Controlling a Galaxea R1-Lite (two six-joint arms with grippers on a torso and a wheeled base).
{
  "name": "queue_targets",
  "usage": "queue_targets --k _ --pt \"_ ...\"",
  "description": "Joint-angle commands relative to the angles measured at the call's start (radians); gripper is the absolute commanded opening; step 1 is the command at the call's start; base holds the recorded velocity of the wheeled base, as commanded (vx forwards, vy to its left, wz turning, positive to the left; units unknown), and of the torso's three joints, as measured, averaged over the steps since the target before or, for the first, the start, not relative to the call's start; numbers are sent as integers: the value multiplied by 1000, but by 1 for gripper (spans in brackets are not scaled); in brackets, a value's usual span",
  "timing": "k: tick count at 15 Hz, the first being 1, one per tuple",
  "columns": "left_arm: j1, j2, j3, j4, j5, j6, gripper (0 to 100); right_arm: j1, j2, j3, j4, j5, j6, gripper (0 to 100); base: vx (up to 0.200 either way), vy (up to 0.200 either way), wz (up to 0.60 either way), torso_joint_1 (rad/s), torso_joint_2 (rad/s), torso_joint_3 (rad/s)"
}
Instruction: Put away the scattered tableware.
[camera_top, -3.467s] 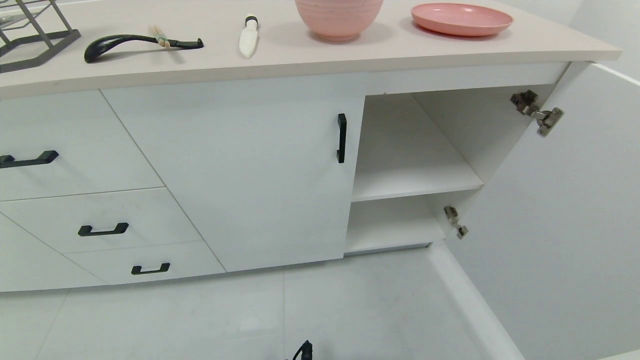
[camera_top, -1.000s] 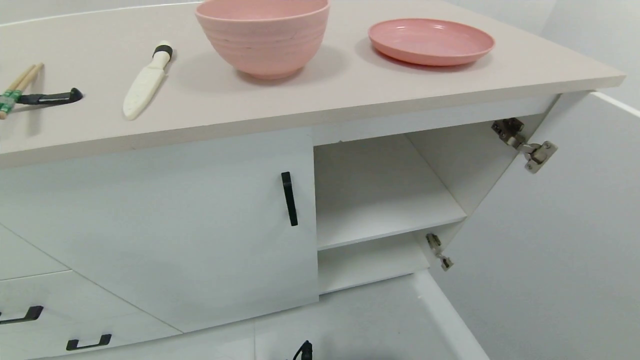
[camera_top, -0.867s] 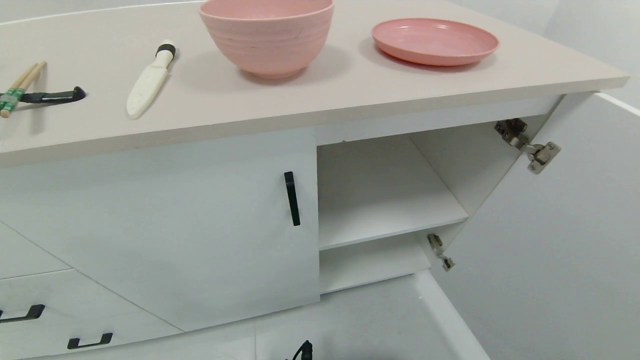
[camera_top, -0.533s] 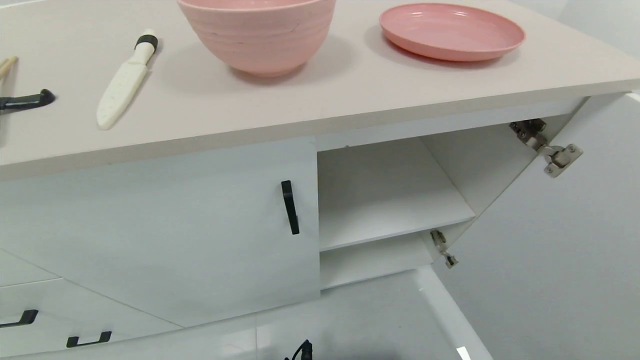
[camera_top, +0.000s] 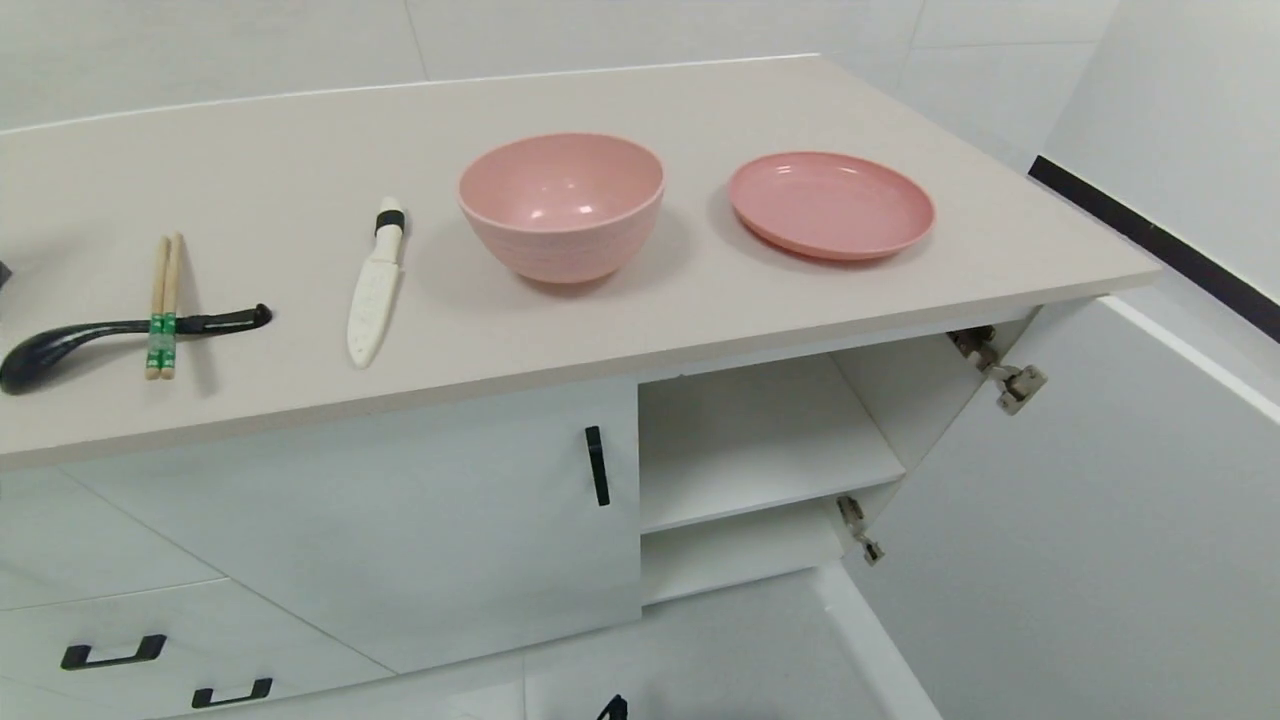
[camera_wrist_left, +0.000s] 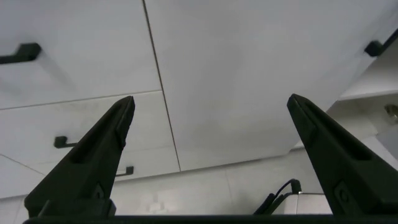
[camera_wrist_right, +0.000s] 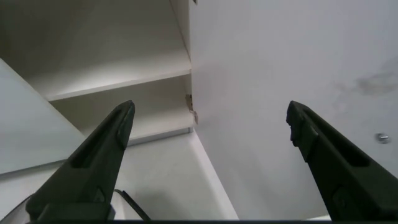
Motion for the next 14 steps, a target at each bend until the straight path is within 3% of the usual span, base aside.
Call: queue_targets --k 1,4,14 --pt "0 1 0 0 0 0 100 -1 2 0 0 1 0 100 0 0 0 251 -471 -222" --pt "0 1 0 0 0 1 100 1 2 0 0 1 0 100 0 0 0 98 -481 -217" --pt "0 1 0 0 0 1 100 1 2 0 0 1 0 100 0 0 0 315 -508 -242"
